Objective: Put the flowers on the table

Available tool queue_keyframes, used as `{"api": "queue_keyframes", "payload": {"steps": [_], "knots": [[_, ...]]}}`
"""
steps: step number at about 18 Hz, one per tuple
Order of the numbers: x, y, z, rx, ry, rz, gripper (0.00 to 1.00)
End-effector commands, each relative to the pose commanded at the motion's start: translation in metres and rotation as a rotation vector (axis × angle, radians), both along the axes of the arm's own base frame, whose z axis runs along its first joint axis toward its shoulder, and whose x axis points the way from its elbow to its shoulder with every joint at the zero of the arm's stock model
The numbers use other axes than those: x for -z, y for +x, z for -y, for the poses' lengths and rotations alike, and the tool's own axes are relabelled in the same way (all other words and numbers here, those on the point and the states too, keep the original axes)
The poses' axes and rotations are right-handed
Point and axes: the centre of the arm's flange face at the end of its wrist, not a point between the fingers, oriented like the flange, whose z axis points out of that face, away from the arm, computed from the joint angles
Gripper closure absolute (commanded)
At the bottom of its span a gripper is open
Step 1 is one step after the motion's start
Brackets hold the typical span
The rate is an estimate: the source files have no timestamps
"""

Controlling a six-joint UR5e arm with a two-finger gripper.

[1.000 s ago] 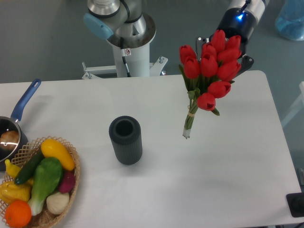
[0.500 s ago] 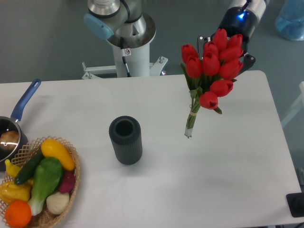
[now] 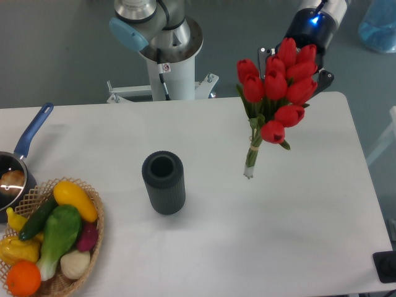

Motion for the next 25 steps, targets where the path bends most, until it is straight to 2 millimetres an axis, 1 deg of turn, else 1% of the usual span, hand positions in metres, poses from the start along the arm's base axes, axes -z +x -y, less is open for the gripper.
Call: {"api": "queue_keyframes", "payload": {"steps": [6,7,9,10,11,12,14,16,18,20,22,24,25], "knots": [[0.010,-0.017,0.016,-0.130,-0.295,-0.078,0.71],[0.016,-0.020,0.022,-0.165,-0.401,-0.104,0.71],[0.029,-0.023,0.022,-0.187,-0.562,-0.153,0.71],[0.045,-0.029,0.020,-0.187,-0.654,-0.163,0.71],[0.056,-0.030,0.016,-0.180,-0.715,-0.172,0.71],[0.065,-0.028,0.009,-0.173,-0.792,-0.188,0.71],[0.089,-0.027,-0.006,-0.148,-0.880,-0.189,0.71],[0.111,-0.021,-0.035,-0.095,-0.926,-0.196,0.71],[0.126,-0.019,-0.051,-0.057,-0.938,-0.189,0.71],[0.151,-0.010,-0.074,0.000,-0.954,-0.174,0.71],[0.173,-0.009,-0.082,0.029,-0.967,-0.149,0.71],[0.194,-0.005,-0.096,0.065,-0.979,-0.133,0.71],[0.204,-0.005,-0.098,0.074,-0.985,-0.121,0.71]]}}
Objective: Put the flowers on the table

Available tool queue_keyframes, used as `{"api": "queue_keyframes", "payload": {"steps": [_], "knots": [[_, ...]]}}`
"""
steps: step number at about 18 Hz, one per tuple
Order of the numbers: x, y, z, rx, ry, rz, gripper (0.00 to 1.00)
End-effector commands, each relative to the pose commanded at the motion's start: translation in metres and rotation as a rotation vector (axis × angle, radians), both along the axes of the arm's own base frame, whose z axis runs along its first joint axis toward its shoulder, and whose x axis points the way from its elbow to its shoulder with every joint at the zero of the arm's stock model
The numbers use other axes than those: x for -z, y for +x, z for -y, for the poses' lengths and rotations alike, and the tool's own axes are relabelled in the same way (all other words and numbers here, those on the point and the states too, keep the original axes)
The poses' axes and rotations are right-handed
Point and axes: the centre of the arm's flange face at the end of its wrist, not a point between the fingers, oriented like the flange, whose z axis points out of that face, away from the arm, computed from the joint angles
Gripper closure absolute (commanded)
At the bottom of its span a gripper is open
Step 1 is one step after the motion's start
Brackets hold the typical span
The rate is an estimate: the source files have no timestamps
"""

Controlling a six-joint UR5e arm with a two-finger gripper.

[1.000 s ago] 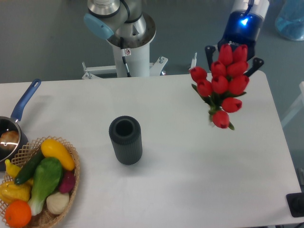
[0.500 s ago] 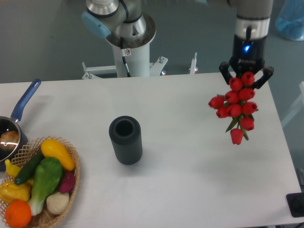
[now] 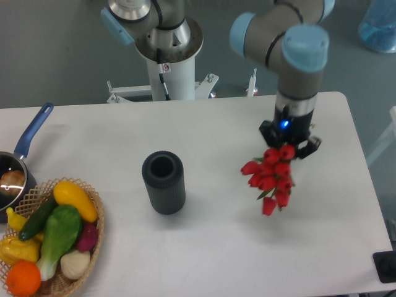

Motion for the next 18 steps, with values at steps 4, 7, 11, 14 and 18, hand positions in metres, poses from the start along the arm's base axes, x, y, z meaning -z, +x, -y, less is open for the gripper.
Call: {"api": "queue_keyframes", "payload": {"steps": [4,7,11,14,18], "knots": [[0.022,0.004,-0.008,0.015,-0.019,0.032,0.70],[0.038,0.002,-0.014,0.023,-0.028,0.049,0.63],[0.047,0.005,-0.018,0.030,-0.033,0.057,0.51],[0.048,0.006,-0.020,0.037,-0.034,0.058,0.47],[0.032,-0.003,-0.019,0.023,-0.010,0.019,0.00]]}}
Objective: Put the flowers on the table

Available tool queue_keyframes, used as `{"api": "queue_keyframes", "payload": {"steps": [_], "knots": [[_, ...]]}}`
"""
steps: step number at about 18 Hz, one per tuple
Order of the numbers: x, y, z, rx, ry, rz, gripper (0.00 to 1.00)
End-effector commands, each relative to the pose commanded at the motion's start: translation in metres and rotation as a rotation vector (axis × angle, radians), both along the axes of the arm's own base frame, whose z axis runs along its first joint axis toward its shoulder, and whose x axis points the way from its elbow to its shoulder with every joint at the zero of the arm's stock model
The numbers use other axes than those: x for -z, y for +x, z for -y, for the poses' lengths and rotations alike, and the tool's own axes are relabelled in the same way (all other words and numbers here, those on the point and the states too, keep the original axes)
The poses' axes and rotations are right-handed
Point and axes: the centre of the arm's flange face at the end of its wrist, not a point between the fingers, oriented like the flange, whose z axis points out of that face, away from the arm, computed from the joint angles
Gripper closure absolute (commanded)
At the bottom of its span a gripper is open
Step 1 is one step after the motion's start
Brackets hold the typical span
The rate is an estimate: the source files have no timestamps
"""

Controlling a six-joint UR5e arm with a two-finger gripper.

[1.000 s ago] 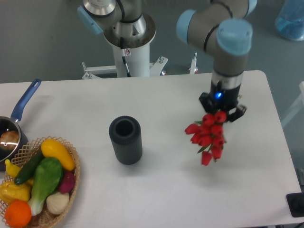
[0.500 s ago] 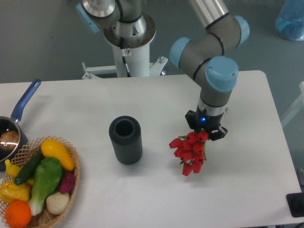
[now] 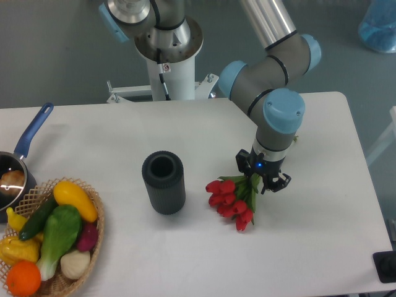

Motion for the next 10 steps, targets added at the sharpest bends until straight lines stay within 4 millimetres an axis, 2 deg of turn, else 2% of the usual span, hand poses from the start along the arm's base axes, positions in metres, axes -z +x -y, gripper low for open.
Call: {"api": "queue_keyframes", "payload": {"steps": [2,7,10], "knots": [[-0.016,-0.013,-0.003,-0.014,0.042,-0.077,0.00],[-0.055,-0.035,0.006,-0.050,0.092,-0.169,0.00],[-0.078,-0.026,0.008,-0.046,0.108,-0.198,0.00]]}}
